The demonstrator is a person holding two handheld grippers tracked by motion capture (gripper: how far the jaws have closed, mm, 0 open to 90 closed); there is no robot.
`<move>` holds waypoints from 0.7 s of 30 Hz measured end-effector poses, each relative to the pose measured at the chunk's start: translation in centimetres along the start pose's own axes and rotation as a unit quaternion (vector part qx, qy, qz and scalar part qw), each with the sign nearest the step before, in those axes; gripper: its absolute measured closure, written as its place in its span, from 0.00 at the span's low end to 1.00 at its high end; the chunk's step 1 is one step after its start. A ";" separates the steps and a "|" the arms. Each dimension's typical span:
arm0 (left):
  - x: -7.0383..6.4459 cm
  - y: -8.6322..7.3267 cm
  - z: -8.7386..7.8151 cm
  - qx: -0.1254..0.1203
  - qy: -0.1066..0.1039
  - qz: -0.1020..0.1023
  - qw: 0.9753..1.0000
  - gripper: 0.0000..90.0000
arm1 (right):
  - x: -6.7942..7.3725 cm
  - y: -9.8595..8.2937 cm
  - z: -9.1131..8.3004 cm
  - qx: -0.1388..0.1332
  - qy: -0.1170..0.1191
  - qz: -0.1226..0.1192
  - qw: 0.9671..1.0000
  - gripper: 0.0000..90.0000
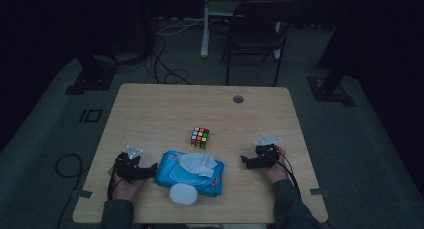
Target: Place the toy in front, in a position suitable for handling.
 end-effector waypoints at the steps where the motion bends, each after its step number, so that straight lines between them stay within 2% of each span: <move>1: 0.0 0.0 0.0 0.000 0.000 0.000 1.000 0.02 | 0.0 0.0 0.0 0.000 0.000 0.000 1.000 0.12; 3: 0.0 0.0 -0.1 -0.004 0.000 0.000 1.000 0.02 | 0.0 0.0 0.0 0.000 0.000 0.000 1.000 0.13; 6: 0.1 -0.1 -0.6 -0.013 -0.005 0.003 1.000 0.19 | 0.0 0.0 0.0 -0.004 -0.016 -0.002 1.000 0.13; 9: 0.1 -0.1 -0.6 -0.014 -0.005 0.004 1.000 0.20 | 0.1 0.1 0.0 -0.007 -0.015 -0.008 1.000 0.16; 13: 0.1 -0.2 -0.8 -0.014 -0.006 0.004 1.000 0.21 | 0.1 0.1 0.1 -0.004 -0.007 0.006 1.000 0.18; 18: -0.2 -0.2 -1.2 -0.014 -0.010 0.005 1.000 0.34 | 0.1 0.1 0.1 -0.005 -0.007 0.005 1.000 0.18; 21: -0.3 -0.2 -1.4 -0.011 -0.016 -0.006 1.000 0.37 | 0.1 0.1 0.1 -0.005 -0.007 0.005 1.000 0.18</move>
Point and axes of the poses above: each handheld gripper's, and its own axes: z roughly forward along the jaws, y roughly out of its top, x roughly to its left, the point moved 1 cm from there along z, roughly forward along the jaws, and after that the axes turned 11 degrees about -x, right-handed, at the moved point
